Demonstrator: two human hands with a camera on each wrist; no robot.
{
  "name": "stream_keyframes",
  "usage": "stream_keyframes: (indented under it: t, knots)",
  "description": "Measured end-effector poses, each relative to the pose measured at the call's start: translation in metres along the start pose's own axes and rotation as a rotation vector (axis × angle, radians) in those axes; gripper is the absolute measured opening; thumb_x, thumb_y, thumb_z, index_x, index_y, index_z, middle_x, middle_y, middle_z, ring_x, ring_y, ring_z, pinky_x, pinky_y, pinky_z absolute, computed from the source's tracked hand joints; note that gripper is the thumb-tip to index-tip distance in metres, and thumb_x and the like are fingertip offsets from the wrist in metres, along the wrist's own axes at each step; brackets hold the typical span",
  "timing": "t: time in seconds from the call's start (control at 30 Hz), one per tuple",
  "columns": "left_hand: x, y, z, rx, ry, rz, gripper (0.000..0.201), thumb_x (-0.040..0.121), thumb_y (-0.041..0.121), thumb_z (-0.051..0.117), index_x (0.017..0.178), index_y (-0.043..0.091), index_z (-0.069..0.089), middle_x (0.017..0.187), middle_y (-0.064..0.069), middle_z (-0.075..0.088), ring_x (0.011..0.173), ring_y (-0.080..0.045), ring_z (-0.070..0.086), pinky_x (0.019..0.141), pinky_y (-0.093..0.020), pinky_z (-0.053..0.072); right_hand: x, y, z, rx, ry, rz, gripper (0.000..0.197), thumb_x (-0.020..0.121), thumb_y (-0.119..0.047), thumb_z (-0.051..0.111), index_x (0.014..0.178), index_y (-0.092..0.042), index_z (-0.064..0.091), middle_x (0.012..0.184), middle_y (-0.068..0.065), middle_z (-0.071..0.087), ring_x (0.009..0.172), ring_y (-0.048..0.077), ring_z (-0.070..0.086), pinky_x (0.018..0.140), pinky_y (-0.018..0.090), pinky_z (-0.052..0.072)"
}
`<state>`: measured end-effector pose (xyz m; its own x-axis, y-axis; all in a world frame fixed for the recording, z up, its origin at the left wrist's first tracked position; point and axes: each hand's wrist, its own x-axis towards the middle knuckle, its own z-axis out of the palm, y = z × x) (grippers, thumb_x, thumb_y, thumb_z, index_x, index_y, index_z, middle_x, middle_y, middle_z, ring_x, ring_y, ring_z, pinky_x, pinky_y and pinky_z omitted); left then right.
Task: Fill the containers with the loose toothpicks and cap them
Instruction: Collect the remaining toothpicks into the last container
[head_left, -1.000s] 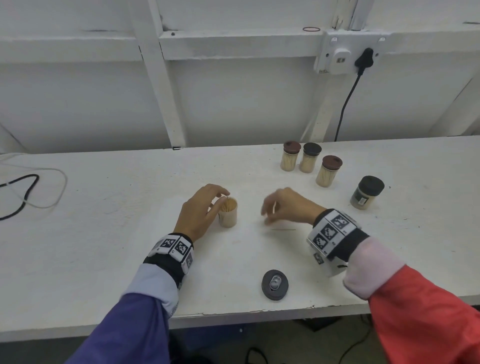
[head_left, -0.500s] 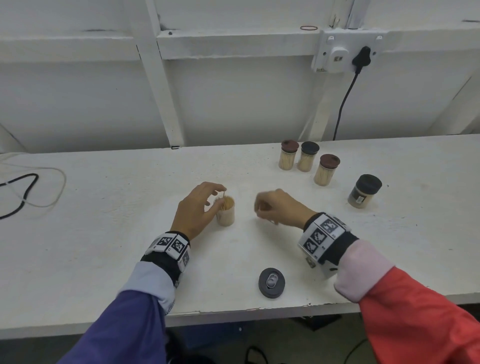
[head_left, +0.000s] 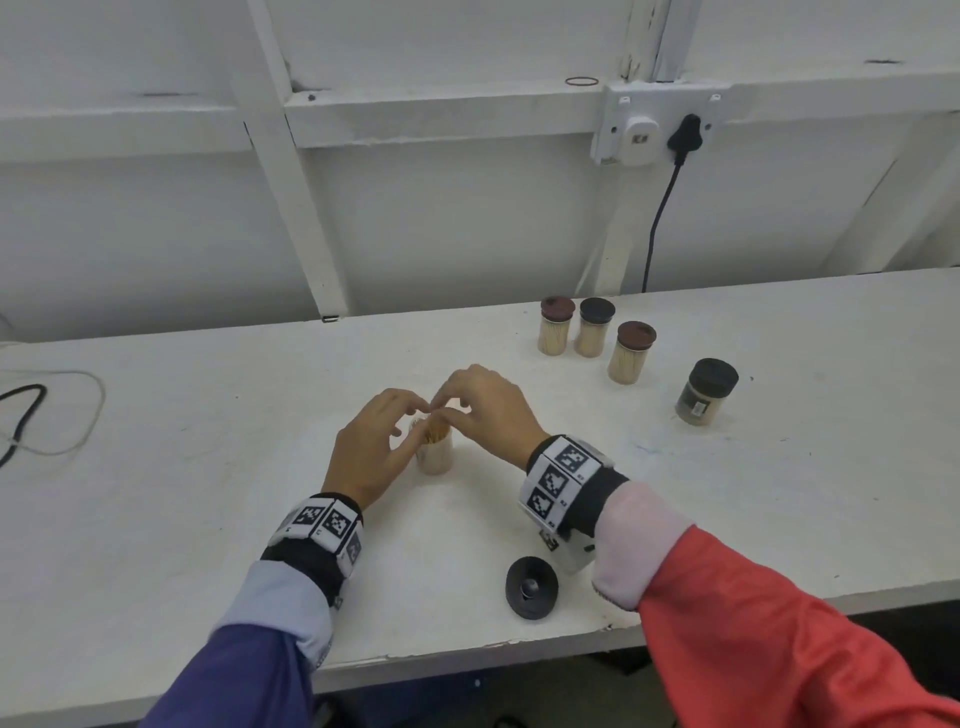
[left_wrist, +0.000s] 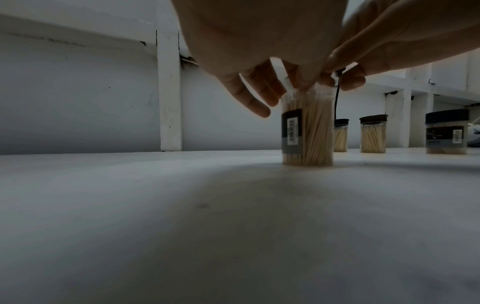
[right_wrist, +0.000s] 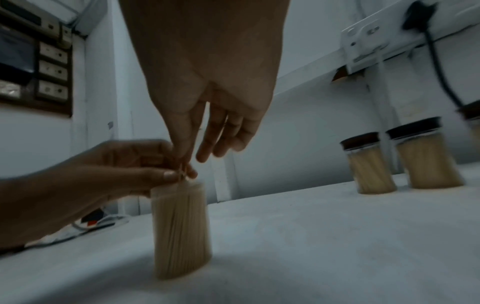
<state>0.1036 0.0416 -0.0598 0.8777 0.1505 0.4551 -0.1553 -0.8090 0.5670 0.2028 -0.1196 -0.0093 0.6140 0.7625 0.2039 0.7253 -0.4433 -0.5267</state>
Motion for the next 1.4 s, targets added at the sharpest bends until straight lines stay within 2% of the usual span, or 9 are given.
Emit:
stream_keyframes:
  t: [0.17, 0.23, 0.4, 0.5, 0.73, 0.9, 1.07, 1.17, 1.4]
  knots:
    - [0.000, 0.001, 0.000, -0.008, -0.009, -0.012, 0.015, 0.093, 0.043, 0.051, 0.103, 0.035, 0.060, 0.106, 0.021, 0.057, 0.097, -0.003, 0.057, 0.071, -0.020, 0.051, -0.017, 0.020, -0.025, 0.235, -0.032, 0.003, 0.022, 0.091, -0.022, 0.067, 0.112, -0.023, 0.072, 0.103, -0.005, 0.065, 0.081, 0.009, 0.056, 0.076, 0.024, 0.045]
    - [0.001, 0.001, 0.000, -0.020, -0.011, -0.031, 0.014, 0.096, 0.034, 0.057, 0.109, 0.037, 0.059, 0.109, 0.021, 0.058, 0.099, -0.002, 0.058, 0.072, -0.018, 0.050, -0.032, 0.037, -0.044, 0.252, -0.088, 0.065, 0.021, 0.086, -0.016, 0.072, 0.106, -0.019, 0.072, 0.101, -0.003, 0.068, 0.081, 0.012, 0.058, 0.076, 0.024, 0.047]
    - [0.002, -0.002, 0.001, -0.038, -0.019, -0.009, 0.011, 0.095, 0.032, 0.055, 0.102, 0.033, 0.064, 0.108, 0.020, 0.057, 0.098, -0.005, 0.058, 0.072, -0.017, 0.050, -0.076, 0.093, -0.089, 0.049, -0.648, 0.334, 0.025, 0.071, -0.008, 0.082, 0.077, -0.028, 0.069, 0.080, -0.012, 0.069, 0.069, 0.005, 0.057, 0.053, 0.017, 0.044]
    - [0.002, -0.002, 0.001, -0.044, -0.011, -0.004, 0.015, 0.092, 0.038, 0.053, 0.097, 0.030, 0.065, 0.106, 0.022, 0.057, 0.096, -0.006, 0.059, 0.072, -0.018, 0.051, -0.099, 0.115, -0.100, -0.068, -0.748, 0.452, 0.029, 0.063, -0.005, 0.085, 0.078, -0.026, 0.073, 0.080, -0.008, 0.068, 0.069, 0.006, 0.058, 0.058, 0.020, 0.047]
    - [0.001, -0.005, 0.003, -0.038, -0.007, -0.007, 0.028, 0.090, 0.046, 0.051, 0.097, 0.025, 0.069, 0.107, 0.021, 0.058, 0.092, -0.003, 0.059, 0.071, -0.018, 0.051, -0.116, 0.130, -0.097, -0.027, -0.633, 0.467, 0.028, 0.061, 0.004, 0.082, 0.070, -0.021, 0.073, 0.067, -0.004, 0.068, 0.067, 0.009, 0.063, 0.064, 0.022, 0.053]
    - [0.000, -0.004, 0.003, -0.045, -0.002, -0.024, 0.031, 0.089, 0.046, 0.051, 0.093, 0.022, 0.070, 0.106, 0.019, 0.059, 0.095, -0.004, 0.059, 0.072, -0.022, 0.053, -0.112, 0.125, -0.097, -0.048, -0.620, 0.468, 0.015, 0.068, 0.003, 0.079, 0.072, -0.012, 0.076, 0.069, 0.004, 0.073, 0.059, 0.013, 0.065, 0.055, 0.019, 0.051]
    - [0.001, 0.002, -0.001, -0.050, 0.008, -0.025, 0.020, 0.094, 0.031, 0.048, 0.109, 0.030, 0.062, 0.120, 0.019, 0.052, 0.100, -0.004, 0.059, 0.073, -0.019, 0.050, -0.105, 0.115, -0.092, -0.273, -0.712, 0.422, 0.011, 0.071, -0.010, 0.075, 0.069, -0.020, 0.071, 0.071, -0.004, 0.071, 0.062, 0.013, 0.064, 0.059, 0.023, 0.051]
    - [0.001, 0.005, -0.002, -0.059, 0.007, -0.021, 0.018, 0.092, 0.038, 0.049, 0.101, 0.031, 0.063, 0.119, 0.021, 0.052, 0.097, -0.005, 0.059, 0.073, -0.026, 0.054, -0.102, 0.108, -0.087, -0.358, -0.736, 0.387, 0.009, 0.073, -0.020, 0.076, 0.072, -0.024, 0.068, 0.073, -0.010, 0.065, 0.073, 0.012, 0.062, 0.067, 0.024, 0.050]
    - [-0.001, 0.003, 0.001, -0.028, -0.007, -0.009, 0.020, 0.086, 0.045, 0.056, 0.086, 0.028, 0.067, 0.118, 0.022, 0.052, 0.097, -0.004, 0.058, 0.069, -0.039, 0.055, -0.077, 0.086, -0.079, -0.057, -0.542, 0.228, 0.013, 0.077, -0.012, 0.070, 0.071, -0.022, 0.064, 0.078, -0.006, 0.066, 0.072, 0.011, 0.059, 0.065, 0.025, 0.048]
